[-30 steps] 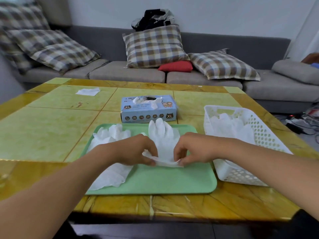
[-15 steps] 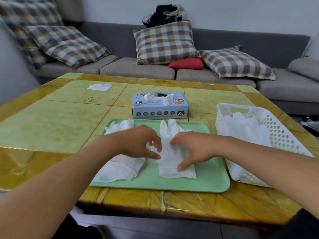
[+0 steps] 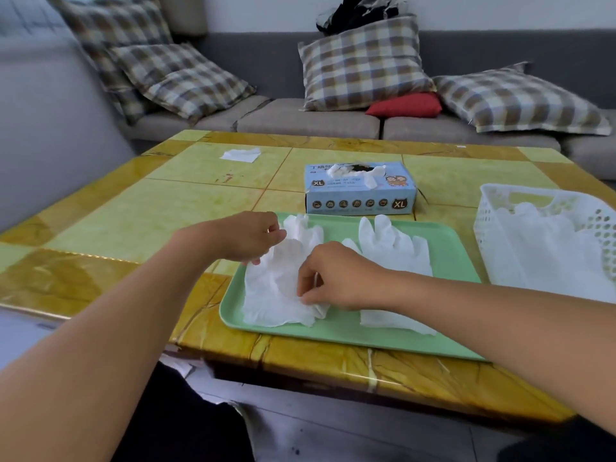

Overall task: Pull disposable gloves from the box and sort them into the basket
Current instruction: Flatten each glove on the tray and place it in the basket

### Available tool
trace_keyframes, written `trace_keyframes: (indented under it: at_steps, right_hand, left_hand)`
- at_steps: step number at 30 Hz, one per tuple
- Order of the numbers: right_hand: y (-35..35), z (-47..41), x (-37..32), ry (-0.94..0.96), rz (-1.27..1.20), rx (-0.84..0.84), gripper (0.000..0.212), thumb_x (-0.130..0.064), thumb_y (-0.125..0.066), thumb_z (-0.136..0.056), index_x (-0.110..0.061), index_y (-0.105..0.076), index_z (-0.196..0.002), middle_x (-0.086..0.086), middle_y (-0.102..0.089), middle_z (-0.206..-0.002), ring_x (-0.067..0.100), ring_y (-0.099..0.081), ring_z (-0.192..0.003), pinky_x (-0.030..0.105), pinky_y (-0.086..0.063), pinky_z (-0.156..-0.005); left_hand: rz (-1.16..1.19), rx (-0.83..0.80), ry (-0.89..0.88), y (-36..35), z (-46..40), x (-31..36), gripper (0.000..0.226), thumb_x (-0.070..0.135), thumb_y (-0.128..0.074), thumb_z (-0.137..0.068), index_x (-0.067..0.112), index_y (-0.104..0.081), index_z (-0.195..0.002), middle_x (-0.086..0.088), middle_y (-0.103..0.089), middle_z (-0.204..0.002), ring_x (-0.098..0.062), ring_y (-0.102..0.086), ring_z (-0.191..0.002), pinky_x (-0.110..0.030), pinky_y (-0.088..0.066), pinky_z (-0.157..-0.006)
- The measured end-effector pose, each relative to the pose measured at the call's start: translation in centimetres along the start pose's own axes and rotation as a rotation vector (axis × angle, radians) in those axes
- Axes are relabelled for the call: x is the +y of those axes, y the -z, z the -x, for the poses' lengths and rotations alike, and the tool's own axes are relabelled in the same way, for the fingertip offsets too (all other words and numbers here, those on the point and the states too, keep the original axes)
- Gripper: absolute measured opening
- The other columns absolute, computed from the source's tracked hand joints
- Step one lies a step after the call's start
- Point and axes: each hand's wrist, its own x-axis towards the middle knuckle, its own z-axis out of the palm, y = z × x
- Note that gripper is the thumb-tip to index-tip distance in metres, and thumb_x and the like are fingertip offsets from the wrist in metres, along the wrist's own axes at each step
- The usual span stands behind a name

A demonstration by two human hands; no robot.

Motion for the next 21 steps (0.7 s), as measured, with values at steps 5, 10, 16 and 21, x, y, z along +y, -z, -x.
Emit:
trace_keyframes:
  at_steps: [5,10,16,21]
  right_hand:
    - [1.6,1.9,1.3,0.034,-0.205,-0.155,0.002,-0.016,-0.075,-0.089,-0.016,-0.077,-0.09,-0.01,-0.075,-0.085,0.001,-0.067,-0.078,0.017,-0.051,-0.076]
    - [3.5,3.3,2.8,-0.077,-0.592,-0.363,0.006,-0.011,-0.062,-0.099,-0.011,-0.068,-0.099,0.001,-0.072,-0.089,0.011,-0.065,-0.083,0.029,-0.054,-0.085]
    - [7.2,3.9,2.4,-0.171,-1.252,-0.19,0.022,-0.017,-0.056,-0.092,-0.011,-0.069,-0.109,0.007,-0.069,-0.098,0.019,-0.067,-0.084,0.033,-0.061,-0.078]
    - [9.7,4.8,2.8,-0.193,-1.506,-0.025,0.038,-0.013,-0.047,-0.092,-0.004,-0.073,-0.118,0.015,-0.068,-0.123,0.024,-0.07,-0.101,0.037,-0.058,-0.088]
  left_hand:
    - [0.037,-0.11,0.022,-0.1,-0.1,-1.5,0.012,0.023,-0.045,-0.105,0.02,-0.045,-0.116,-0.004,-0.065,-0.114,-0.017,-0.069,-0.098,-0.041,-0.055,-0.09]
    - [-0.032,-0.172,0.027,0.2,-0.3,-1.7,0.044,0.011,-0.056,-0.096,0.028,-0.036,-0.131,0.007,-0.067,-0.116,-0.015,-0.064,-0.104,-0.039,-0.053,-0.092]
    - [-0.07,-0.086,-0.039,1.2,0.1,-1.1,0.043,0.024,-0.066,-0.095,0.032,-0.041,-0.129,0.008,-0.061,-0.122,-0.013,-0.061,-0.103,-0.034,-0.054,-0.089]
    - [0.839,-0.127,-0.347,1.1,1.4,5.7,0.061,0.063,-0.049,-0.091,0.019,-0.063,-0.13,0.001,-0.067,-0.13,-0.017,-0.06,-0.124,-0.034,-0.047,-0.104]
